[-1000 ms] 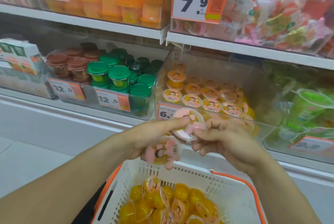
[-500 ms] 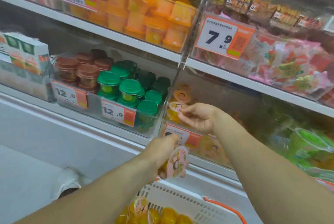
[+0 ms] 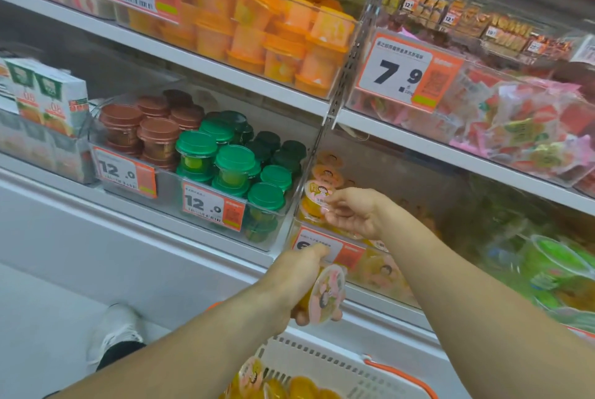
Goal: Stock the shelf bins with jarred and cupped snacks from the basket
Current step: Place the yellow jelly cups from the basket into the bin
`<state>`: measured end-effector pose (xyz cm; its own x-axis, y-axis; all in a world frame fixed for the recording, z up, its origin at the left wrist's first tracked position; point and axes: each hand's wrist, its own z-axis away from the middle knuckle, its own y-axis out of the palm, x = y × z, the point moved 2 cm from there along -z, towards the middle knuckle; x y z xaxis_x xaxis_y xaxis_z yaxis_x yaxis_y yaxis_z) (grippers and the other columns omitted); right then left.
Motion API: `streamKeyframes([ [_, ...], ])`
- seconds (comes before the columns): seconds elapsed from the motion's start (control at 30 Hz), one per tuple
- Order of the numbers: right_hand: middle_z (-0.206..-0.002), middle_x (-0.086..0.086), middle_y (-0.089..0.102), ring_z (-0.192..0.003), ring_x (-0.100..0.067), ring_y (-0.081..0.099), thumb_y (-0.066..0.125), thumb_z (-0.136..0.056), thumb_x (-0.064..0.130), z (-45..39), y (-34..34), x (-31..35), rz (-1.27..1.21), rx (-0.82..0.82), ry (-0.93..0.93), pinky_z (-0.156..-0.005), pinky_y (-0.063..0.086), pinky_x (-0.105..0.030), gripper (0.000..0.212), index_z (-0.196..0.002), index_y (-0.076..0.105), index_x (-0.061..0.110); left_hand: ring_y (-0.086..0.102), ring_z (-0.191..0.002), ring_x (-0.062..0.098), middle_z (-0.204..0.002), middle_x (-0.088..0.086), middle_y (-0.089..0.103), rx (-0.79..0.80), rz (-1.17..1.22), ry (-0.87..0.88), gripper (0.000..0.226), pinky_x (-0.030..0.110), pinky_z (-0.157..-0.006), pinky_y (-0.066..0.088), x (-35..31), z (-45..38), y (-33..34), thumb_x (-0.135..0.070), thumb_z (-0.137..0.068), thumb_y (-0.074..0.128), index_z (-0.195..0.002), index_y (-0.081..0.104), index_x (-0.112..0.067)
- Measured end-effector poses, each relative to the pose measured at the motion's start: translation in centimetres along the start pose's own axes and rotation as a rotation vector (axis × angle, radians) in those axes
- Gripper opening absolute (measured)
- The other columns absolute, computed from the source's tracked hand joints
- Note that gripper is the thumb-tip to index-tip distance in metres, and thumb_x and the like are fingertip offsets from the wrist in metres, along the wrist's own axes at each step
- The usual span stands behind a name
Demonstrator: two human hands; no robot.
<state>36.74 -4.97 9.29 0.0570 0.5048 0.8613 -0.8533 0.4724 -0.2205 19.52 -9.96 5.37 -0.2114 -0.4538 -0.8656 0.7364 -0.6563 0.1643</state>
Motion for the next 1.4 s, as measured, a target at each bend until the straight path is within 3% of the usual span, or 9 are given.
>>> streamKeyframes([
  [0.33,-0.086,-0.015,0.070,-0.068,-0.021,0.070,0.064,-0.096,0.015,1.1,-0.3,0.4,0.093,0.033,0.012,-0.070,0.062,-0.033,0.021,-0.109,0.060,0.000,0.072,-0.071,0.038,-0.077,0.028,0.071,-0.083,0.210,0.156,0.037,0.026,-0.038,0.043,-0.9,0.5,-0.1,-0.027,-0.098,0.046,-0.100,0.067,0.004],
  [0.5,-0.070,-0.012,0.067,-0.048,-0.017,0.051,0.062,-0.097,0.031,6.0,-2.5,0.7,0.321,-0.183,-0.374,-0.044,0.046,-0.026,0.031,-0.091,0.068,0.001,0.071,-0.067,0.039,-0.079,0.027,0.070,-0.109,0.433,0.257,0.039,0.027,-0.036,0.046,-1.5,1.1,-0.5,-0.027,-0.101,0.040,-0.100,0.066,0.001],
  [0.6,-0.063,-0.009,0.065,-0.044,-0.017,0.051,0.062,-0.095,0.037,11.5,-2.1,-1.4,0.309,-0.066,-0.466,-0.038,0.040,-0.024,0.033,-0.090,0.063,0.004,0.069,-0.069,0.039,-0.072,0.023,0.069,-0.178,0.528,0.358,0.040,0.030,-0.042,0.049,-1.9,1.2,-0.7,-0.021,-0.099,0.037,-0.086,0.069,-0.001],
  [0.67,-0.066,-0.015,0.065,-0.046,-0.022,0.056,0.060,-0.093,0.043,14.1,-1.2,-3.6,0.217,0.104,-0.331,-0.038,0.044,-0.025,0.042,-0.102,0.057,0.002,0.067,-0.074,0.034,-0.072,0.019,0.068,-0.288,0.558,0.465,0.043,0.034,-0.057,0.050,-2.1,1.2,-0.8,-0.021,-0.095,0.042,-0.069,0.074,-0.010],
  [0.8,-0.076,-0.025,0.065,-0.058,-0.030,0.065,0.057,-0.092,0.045,16.3,1.1,-6.1,-0.219,0.364,-0.106,-0.052,0.056,-0.035,0.041,-0.107,0.057,0.007,0.063,-0.080,0.009,-0.091,0.006,0.066,-0.388,0.335,0.740,0.020,0.020,-0.068,0.050,-2.2,2.2,0.2,-0.016,-0.101,0.047,-0.098,0.065,-0.008],
  [1.03,-0.090,-0.020,0.056,-0.074,-0.029,0.060,0.053,-0.099,0.016,15.1,-1.1,-6.0,-0.447,0.287,-0.231,-0.067,0.060,-0.043,0.032,-0.124,0.055,-0.003,0.061,-0.100,0.013,-0.110,0.003,0.060,-0.164,-0.038,0.954,0.032,0.020,-0.081,0.051,-1.7,2.7,2.1,-0.043,-0.103,0.034,-0.114,0.051,-0.018],
  [1.17,-0.094,-0.022,0.061,-0.068,-0.030,0.064,0.048,-0.101,0.001,14.8,-4.0,-4.8,-0.092,0.209,-0.307,-0.065,0.061,-0.043,0.026,-0.122,0.061,0.009,0.062,-0.078,-0.002,-0.091,-0.006,0.064,-0.206,-0.132,0.819,0.022,0.012,-0.067,0.049,-1.8,2.7,2.2,-0.039,-0.101,0.045,-0.103,0.053,-0.019],
  [1.3,-0.088,-0.021,0.064,-0.066,-0.029,0.063,0.055,-0.099,0.002,14.6,-5.2,-4.0,0.073,0.134,-0.357,-0.057,0.057,-0.033,0.026,-0.121,0.064,0.012,0.073,-0.083,0.026,-0.102,0.002,0.071,-0.069,-0.063,0.643,0.015,0.051,-0.076,0.061,-1.0,1.3,2.7,-0.023,-0.098,0.062,-0.113,0.062,-0.024],
  [1.4,-0.082,-0.017,0.070,-0.066,-0.024,0.068,0.068,-0.090,0.008,14.6,-4.6,-4.9,-0.073,0.060,-0.345,-0.063,0.060,-0.034,0.031,-0.120,0.059,0.005,0.069,-0.104,0.023,-0.106,-0.008,0.072,-0.151,0.071,0.671,0.023,0.054,-0.092,0.055,-1.0,1.0,2.7,-0.030,-0.092,0.066,-0.115,0.066,-0.034],
])
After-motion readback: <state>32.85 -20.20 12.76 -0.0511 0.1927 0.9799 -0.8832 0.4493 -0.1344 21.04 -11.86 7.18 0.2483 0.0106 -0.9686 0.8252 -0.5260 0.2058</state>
